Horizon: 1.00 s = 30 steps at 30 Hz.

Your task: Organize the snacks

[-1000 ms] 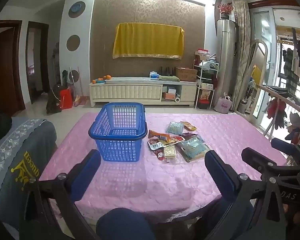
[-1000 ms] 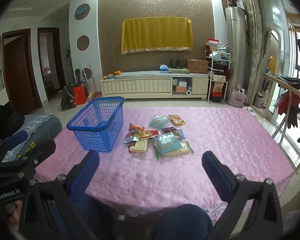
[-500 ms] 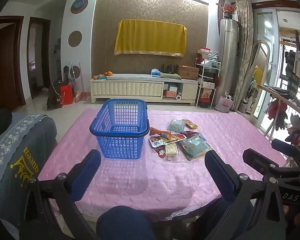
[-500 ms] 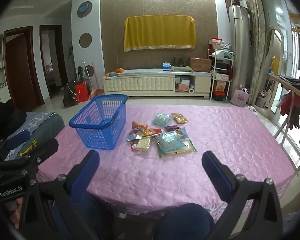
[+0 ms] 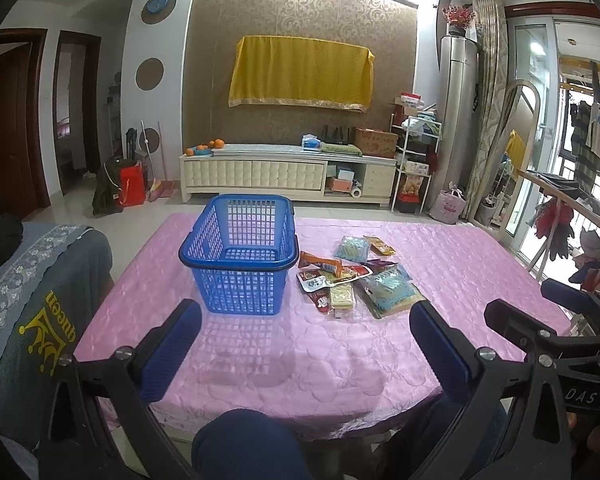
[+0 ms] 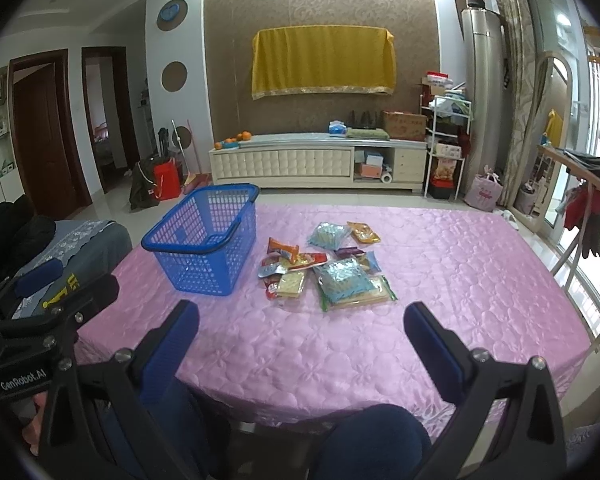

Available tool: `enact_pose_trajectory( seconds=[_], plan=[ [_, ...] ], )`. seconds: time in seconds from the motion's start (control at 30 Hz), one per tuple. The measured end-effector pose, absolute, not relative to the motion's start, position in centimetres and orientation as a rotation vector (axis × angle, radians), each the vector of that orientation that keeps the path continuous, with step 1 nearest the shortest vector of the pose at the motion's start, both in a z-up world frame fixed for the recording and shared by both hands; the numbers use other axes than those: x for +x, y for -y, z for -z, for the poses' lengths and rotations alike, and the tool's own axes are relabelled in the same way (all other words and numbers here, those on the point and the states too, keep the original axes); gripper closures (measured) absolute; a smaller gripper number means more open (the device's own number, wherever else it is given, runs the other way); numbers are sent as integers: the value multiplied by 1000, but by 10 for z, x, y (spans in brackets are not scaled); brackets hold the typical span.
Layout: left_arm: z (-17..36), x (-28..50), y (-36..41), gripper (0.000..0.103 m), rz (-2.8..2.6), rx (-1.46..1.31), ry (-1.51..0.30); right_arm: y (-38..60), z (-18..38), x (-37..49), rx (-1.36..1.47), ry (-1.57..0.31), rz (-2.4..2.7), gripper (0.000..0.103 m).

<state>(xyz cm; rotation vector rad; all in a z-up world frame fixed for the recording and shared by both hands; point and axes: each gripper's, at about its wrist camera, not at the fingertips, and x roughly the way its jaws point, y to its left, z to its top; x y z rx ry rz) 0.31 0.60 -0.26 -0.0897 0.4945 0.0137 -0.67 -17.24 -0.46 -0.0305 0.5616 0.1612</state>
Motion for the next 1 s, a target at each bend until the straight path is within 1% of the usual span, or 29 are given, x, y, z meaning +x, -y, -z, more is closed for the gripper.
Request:
enact_pose_trajectory(
  seconds=[1.0],
  plan=[
    [6,0,-4,0,-10,-98,-502,172,7,-7,-31,-573,-166,0]
  ],
)
